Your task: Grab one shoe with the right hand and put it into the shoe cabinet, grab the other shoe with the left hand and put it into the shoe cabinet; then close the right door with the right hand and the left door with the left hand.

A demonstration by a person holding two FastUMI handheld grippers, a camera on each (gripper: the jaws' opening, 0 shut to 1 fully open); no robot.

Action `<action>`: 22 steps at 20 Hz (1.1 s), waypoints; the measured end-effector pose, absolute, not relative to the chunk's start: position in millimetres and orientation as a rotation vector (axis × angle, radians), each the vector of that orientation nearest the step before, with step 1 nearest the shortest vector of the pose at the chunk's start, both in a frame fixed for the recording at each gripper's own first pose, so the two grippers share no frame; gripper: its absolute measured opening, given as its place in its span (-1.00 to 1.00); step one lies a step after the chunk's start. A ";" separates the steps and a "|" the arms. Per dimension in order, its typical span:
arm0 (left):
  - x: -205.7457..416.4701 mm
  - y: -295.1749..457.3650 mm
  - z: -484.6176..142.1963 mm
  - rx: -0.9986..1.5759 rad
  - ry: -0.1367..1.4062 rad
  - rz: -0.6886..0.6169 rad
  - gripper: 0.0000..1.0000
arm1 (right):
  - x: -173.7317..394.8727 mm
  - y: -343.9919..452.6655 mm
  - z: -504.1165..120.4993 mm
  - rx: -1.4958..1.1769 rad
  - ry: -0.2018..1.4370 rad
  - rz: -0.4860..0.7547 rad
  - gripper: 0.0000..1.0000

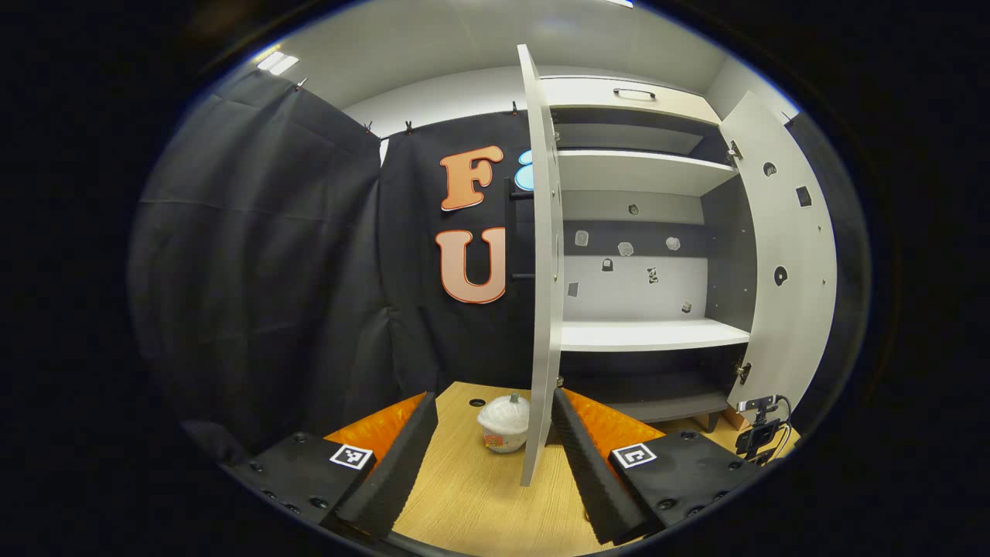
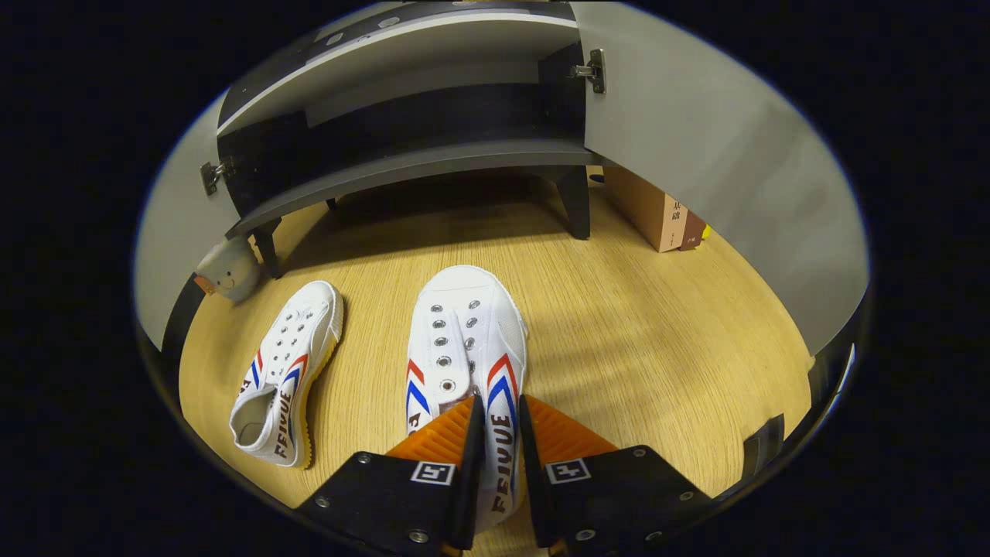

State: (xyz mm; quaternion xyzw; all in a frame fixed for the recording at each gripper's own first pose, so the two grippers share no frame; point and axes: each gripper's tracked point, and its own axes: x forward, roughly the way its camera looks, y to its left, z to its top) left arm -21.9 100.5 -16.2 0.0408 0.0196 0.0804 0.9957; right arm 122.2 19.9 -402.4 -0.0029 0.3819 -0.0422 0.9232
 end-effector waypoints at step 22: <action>-15.1 100.2 -3.1 0.074 -0.029 0.037 0.94 | 135.6 96.4 -87.4 0.113 0.513 0.012 -0.99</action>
